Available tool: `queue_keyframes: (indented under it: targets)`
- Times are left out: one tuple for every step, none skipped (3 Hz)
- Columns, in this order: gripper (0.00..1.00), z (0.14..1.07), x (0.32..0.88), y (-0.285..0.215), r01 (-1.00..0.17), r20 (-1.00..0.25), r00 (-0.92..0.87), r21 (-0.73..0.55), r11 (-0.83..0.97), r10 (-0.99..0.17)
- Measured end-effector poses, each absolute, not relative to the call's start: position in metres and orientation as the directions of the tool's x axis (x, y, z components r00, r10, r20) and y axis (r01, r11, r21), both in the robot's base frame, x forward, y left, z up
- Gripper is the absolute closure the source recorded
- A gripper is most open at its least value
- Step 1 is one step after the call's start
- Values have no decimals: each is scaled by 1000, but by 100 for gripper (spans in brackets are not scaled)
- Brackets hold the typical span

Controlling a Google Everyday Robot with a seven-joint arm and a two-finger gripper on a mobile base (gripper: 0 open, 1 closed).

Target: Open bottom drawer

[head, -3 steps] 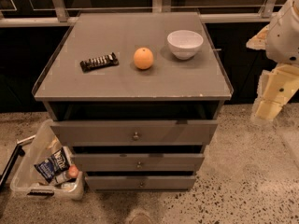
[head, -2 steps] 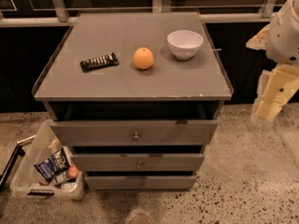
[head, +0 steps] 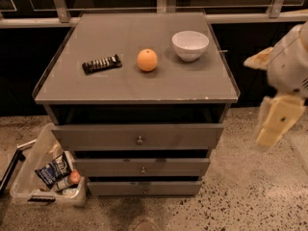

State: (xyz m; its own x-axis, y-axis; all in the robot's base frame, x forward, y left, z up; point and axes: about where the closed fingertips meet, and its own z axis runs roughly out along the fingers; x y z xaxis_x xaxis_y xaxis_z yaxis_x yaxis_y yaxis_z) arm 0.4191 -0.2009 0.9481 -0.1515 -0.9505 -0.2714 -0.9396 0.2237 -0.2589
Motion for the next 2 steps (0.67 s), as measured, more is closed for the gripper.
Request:
queue_keyframes:
  targets:
    - [0,899,401,-192,-948,-342,-108,-249,201,-933]
    - [0,847,387,-187,-944,-419,-88,-255,210,-904]
